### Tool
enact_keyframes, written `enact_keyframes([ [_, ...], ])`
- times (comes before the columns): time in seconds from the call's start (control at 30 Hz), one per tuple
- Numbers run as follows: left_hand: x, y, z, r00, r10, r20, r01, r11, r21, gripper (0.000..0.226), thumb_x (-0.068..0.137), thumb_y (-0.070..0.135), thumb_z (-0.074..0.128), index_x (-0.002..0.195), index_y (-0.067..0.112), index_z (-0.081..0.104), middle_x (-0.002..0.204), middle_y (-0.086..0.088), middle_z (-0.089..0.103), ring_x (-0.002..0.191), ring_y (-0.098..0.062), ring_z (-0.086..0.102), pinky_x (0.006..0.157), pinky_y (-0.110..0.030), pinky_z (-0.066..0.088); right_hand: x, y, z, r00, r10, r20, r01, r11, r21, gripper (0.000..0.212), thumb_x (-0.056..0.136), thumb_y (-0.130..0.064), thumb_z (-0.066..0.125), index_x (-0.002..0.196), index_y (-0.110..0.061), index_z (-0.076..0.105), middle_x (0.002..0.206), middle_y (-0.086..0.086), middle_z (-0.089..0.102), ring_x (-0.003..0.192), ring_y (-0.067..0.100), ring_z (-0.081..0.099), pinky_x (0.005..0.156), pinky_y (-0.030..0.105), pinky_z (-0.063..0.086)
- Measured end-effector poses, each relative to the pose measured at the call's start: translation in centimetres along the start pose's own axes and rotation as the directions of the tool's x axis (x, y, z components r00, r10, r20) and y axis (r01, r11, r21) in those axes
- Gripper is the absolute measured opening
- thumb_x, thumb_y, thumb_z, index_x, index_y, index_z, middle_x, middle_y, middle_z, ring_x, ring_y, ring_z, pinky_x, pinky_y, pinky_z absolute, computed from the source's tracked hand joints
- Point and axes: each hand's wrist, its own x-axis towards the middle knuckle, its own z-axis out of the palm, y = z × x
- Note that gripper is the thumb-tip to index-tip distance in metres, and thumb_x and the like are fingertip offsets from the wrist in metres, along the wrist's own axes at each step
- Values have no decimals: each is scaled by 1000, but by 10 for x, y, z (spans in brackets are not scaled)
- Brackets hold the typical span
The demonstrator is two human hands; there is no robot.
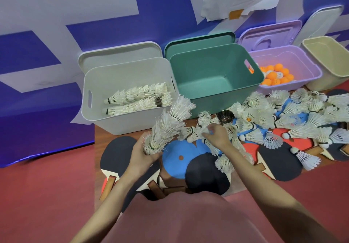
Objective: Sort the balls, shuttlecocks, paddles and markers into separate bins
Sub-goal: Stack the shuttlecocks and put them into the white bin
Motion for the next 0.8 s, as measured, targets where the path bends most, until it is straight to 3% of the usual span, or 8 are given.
enact_keyframes([
  [0.1, -2, -1, -3, 1000, 2, -7, -2, 1000, 5, 59, 67, -17, 74, 107, 20, 52, 92, 36, 65, 89, 14, 60, 74, -5, 44, 4, -4, 10, 1000, 19, -3, -20, 999, -44, 31, 81, -29, 73, 82, 0, 60, 76, 15, 59, 75, 30, 57, 65, 36, 43],
  [0.13, -2, -2, -4, 1000, 1, -11, -1, 1000, 11, 60, 67, -17, 74, 107, 22, 52, 93, 36, 65, 89, 14, 60, 74, -5, 44, 4, -5, 12, 1000, 15, -10, -15, 999, -42, 36, 80, -27, 73, 65, -7, 47, 61, 8, 45, 61, 25, 47, 56, 33, 34],
  [0.2, -3, -3, -7, 1000, -1, -19, 2, 1000, 21, 60, 68, -15, 75, 107, 25, 53, 95, 33, 66, 90, 12, 61, 74, -6, 44, 4, -6, 16, 999, -37, -4, 37, 998, -46, 51, 79, -20, 73, 58, -16, 27, 55, 0, 27, 51, 15, 29, 49, 29, 20],
  [0.37, -7, -9, -15, 999, -6, -35, 7, 999, 39, 61, 69, -16, 74, 107, 26, 54, 90, 14, 69, 83, 8, 62, 69, -7, 45, -10, -10, 2, 991, -55, -125, 60, 998, 31, 30, 78, -7, 65, 58, -10, 44, 55, 5, 44, 57, 20, 42, 51, 31, 32],
  [0.47, -8, -11, -19, 1000, -7, -9, 8, 998, 58, 55, 70, -16, 72, 107, 21, 55, 86, 23, 67, 76, 8, 61, 65, -6, 44, -25, -21, -30, 963, -63, -264, 131, 960, 247, 12, 79, -6, 66, 71, -1, 60, 65, 10, 61, 61, 18, 51, 55, 29, 42],
  [0.6, -9, -11, -22, 1000, -17, 12, 16, 998, 68, 54, 71, -16, 71, 104, 23, 55, 79, 28, 65, 66, 9, 58, 57, -5, 41, -44, -48, -76, 940, 40, -339, 179, 786, 591, 15, 81, -6, 71, 75, -18, 64, 75, 1, 67, 68, 13, 61, 68, 26, 51],
  [0.7, -9, -8, -25, 1000, -6, 20, 5, 997, 73, 54, 72, -14, 72, 104, 26, 54, 80, 28, 65, 65, 8, 58, 53, -6, 42, -48, -67, -97, 927, 2, -374, 254, 732, 633, 16, 81, -4, 71, 80, -19, 65, 79, -6, 69, 68, 3, 65, 70, 22, 51],
  [0.8, -8, -3, -28, 1000, -2, 29, 0, 997, 78, 54, 73, -11, 73, 105, 29, 54, 85, 30, 65, 70, 9, 59, 54, -8, 45, -49, -87, -104, 953, -65, -297, 247, 734, 632, 17, 81, -7, 72, 95, -12, 64, 90, -6, 65, 80, 0, 63, 77, 21, 48],
])
